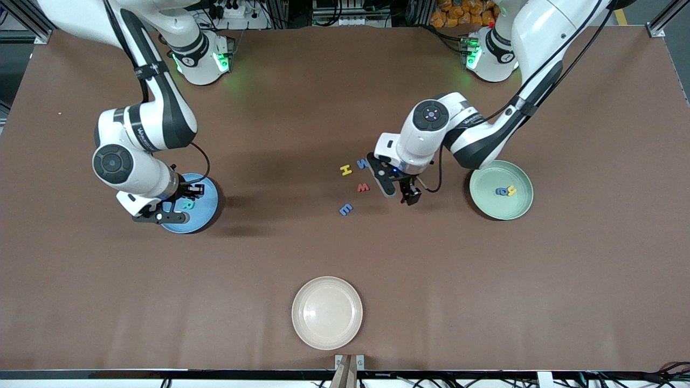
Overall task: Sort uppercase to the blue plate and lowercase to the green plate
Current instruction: 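Release the pink Q on the blue plate while the left gripper reaches letters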
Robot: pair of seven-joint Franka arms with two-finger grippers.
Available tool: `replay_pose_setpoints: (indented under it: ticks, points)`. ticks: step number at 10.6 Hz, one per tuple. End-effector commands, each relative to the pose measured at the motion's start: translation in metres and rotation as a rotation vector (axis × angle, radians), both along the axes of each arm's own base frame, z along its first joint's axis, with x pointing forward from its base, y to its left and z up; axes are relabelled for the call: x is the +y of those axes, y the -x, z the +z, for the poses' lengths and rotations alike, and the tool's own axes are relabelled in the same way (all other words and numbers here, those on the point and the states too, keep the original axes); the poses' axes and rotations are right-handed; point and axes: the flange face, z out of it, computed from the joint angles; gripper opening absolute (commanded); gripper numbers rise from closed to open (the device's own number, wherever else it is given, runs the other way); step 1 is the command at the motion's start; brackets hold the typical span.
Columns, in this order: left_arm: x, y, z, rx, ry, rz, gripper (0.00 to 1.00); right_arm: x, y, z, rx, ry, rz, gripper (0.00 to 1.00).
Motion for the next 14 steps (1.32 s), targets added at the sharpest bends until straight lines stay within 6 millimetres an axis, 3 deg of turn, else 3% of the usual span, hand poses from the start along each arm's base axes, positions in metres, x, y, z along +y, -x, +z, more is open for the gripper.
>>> replay_pose_setpoints:
  ticks: [1, 2, 3, 4, 6, 10, 14]
  points:
    - [-0.015, 0.009, -0.019, -0.011, 0.052, -0.097, 0.94, -0.012, 0.001, -0.016, 0.014, 0.002, -0.016, 0.19]
    - [-0.029, 0.02, -0.027, -0.008, 0.069, -0.13, 0.93, -0.019, -0.001, -0.02, 0.014, 0.001, -0.028, 0.28]
    - [-0.043, 0.029, -0.032, -0.005, 0.086, -0.152, 0.92, -0.017, -0.001, -0.021, 0.011, 0.001, -0.031, 0.78]
    - [-0.046, 0.027, -0.04, -0.013, 0.104, -0.168, 0.92, -0.017, -0.003, -0.013, -0.002, 0.002, -0.04, 1.0]
    - [-0.058, 0.031, -0.051, -0.021, 0.106, -0.196, 0.91, -0.018, -0.007, 0.013, -0.043, -0.004, -0.044, 1.0]
    - [-0.056, 0.022, -0.065, -0.054, 0.075, -0.243, 0.86, -0.023, -0.004, 0.097, -0.127, -0.012, -0.048, 1.0]
    - [-0.075, 0.038, -0.082, -0.046, 0.053, -0.274, 0.86, -0.024, -0.002, 0.164, -0.197, -0.017, -0.043, 1.0]
